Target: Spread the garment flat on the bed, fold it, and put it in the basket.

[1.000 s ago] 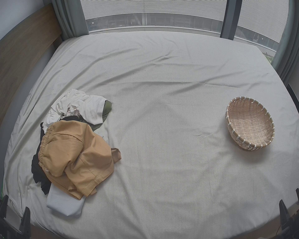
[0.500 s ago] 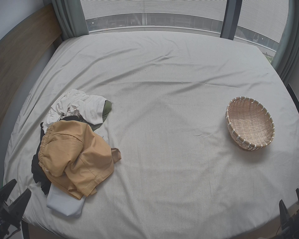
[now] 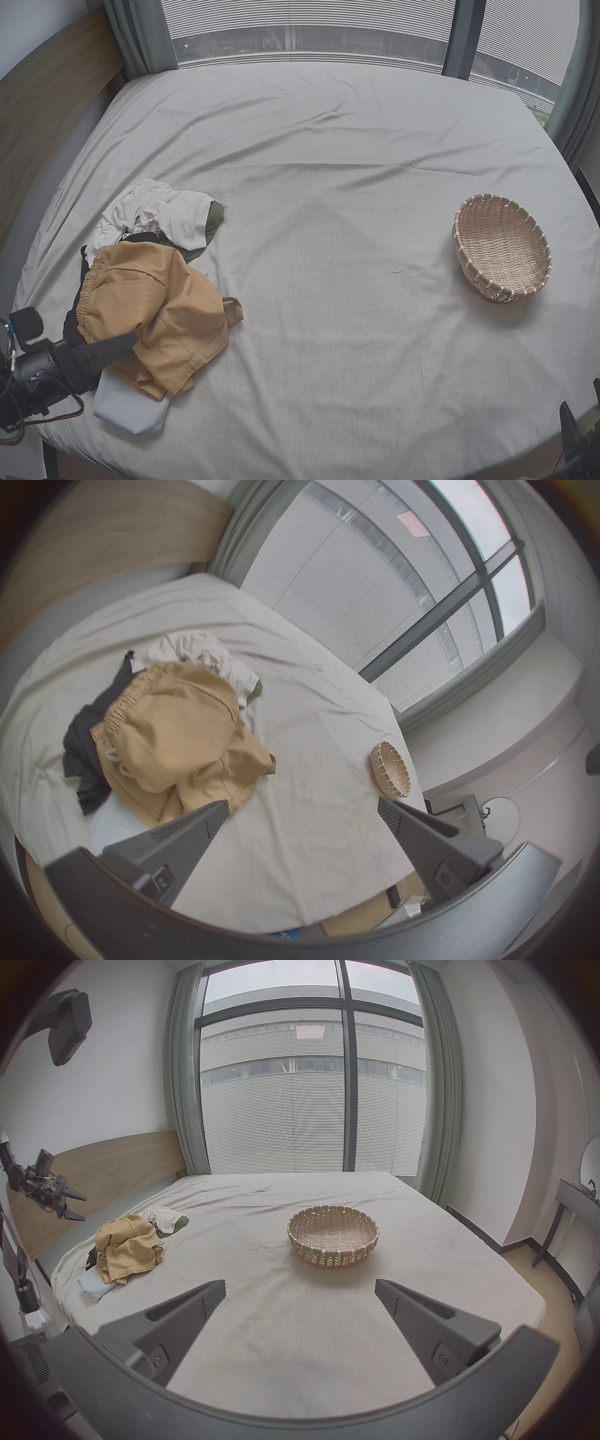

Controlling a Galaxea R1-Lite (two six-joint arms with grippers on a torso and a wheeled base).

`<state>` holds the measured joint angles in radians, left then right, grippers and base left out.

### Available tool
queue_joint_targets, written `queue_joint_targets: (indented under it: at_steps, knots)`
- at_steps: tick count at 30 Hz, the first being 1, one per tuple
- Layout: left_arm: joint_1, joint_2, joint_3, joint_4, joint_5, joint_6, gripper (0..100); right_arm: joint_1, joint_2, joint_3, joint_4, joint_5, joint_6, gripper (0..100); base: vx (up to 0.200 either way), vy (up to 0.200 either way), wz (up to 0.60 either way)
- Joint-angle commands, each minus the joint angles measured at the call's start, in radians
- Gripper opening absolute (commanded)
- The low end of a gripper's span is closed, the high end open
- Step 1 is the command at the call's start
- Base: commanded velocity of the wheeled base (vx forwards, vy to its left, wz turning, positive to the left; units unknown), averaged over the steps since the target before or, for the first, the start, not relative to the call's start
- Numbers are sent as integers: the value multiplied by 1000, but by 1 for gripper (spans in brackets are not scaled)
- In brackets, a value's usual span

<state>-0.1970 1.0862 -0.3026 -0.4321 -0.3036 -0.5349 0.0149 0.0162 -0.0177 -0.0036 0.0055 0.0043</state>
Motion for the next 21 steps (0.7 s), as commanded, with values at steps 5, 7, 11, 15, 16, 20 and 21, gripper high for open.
queue_joint_targets:
  at_steps: [5,7,11,15,16,20,21]
  knots:
    - [4,250,-1,-60,-29,-42,100,0,-16,18,1,1,0,100,0,0,0]
    - [5,285,6,-94,-31,-57,100,0,-16,18,1,1,2,100,0,0,0]
    - [11,373,26,-151,-31,-82,100,0,-16,18,-1,1,2,100,0,0,0]
    - [10,426,54,-194,-31,-88,100,0,-16,18,-1,1,3,100,0,0,0]
    - [8,443,62,-208,-31,-88,100,0,-16,18,-1,1,3,100,0,0,0]
    - [10,517,63,-221,-31,-96,100,0,-16,18,-1,1,3,100,0,0,0]
    - [11,526,63,-223,-31,-97,100,0,-16,18,-1,1,3,100,0,0,0]
